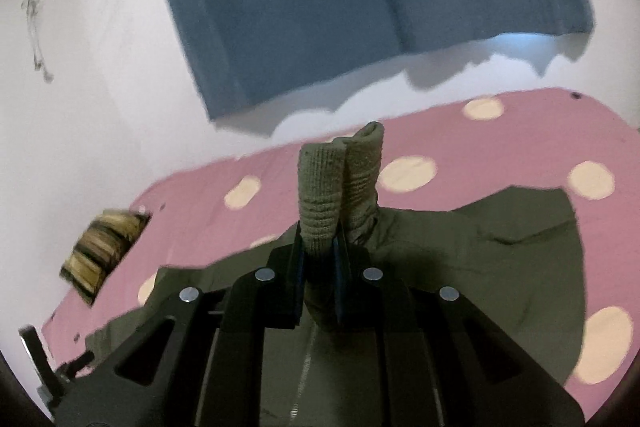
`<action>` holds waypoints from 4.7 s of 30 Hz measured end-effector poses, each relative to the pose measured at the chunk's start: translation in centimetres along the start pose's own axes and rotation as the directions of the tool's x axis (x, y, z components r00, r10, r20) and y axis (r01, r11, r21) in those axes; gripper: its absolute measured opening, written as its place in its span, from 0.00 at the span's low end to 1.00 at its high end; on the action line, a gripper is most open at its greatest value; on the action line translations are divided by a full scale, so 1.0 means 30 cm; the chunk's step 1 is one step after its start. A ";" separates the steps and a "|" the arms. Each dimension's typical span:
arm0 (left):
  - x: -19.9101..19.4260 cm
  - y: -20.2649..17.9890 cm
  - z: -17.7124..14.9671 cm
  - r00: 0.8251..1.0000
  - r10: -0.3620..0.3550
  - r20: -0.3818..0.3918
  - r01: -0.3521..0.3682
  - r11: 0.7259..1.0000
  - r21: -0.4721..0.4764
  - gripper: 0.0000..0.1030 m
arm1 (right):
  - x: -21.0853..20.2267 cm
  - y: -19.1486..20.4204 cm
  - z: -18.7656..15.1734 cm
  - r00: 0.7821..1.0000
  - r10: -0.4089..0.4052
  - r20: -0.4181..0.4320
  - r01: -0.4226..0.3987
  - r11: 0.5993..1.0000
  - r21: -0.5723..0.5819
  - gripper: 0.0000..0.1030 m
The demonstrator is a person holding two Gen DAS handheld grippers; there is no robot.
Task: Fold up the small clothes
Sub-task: 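Lift the sleeve cuff and fold it across the jacket body with the right gripper, then release the sleeve onto the jacket front and withdraw the right gripper, then grasp the other sleeve's ribbed cuff with the left gripper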
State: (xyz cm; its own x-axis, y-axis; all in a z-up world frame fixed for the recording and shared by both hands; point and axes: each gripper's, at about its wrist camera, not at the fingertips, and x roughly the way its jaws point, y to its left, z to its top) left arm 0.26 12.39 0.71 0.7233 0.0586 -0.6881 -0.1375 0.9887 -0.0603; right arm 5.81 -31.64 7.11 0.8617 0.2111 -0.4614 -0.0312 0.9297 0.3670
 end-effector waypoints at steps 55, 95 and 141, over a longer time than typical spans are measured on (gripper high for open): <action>0.081 -0.075 -0.075 0.996 -0.017 -0.093 0.020 0.999 0.029 0.96 | 0.015 -0.637 -0.391 0.908 -0.055 -0.415 0.150 0.968 0.200 0.22; 0.096 0.120 -0.054 0.993 -0.049 -0.107 0.032 0.987 -0.157 0.96 | 0.182 -0.715 -0.154 0.947 0.032 -0.319 0.087 0.932 0.351 0.47; 0.204 0.853 -0.110 0.988 -0.154 0.028 0.109 0.550 -0.828 0.95 | 0.023 -0.219 -0.407 0.916 0.238 -0.322 -0.154 0.952 0.266 0.68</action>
State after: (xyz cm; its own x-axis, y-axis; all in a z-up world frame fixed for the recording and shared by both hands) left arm -1.06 37.59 -7.43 0.7545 -0.0900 -0.6501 -0.5570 0.4361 -0.7068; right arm 0.42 -33.92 -5.48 0.6189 0.5121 -0.5956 -0.0278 0.7721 0.6349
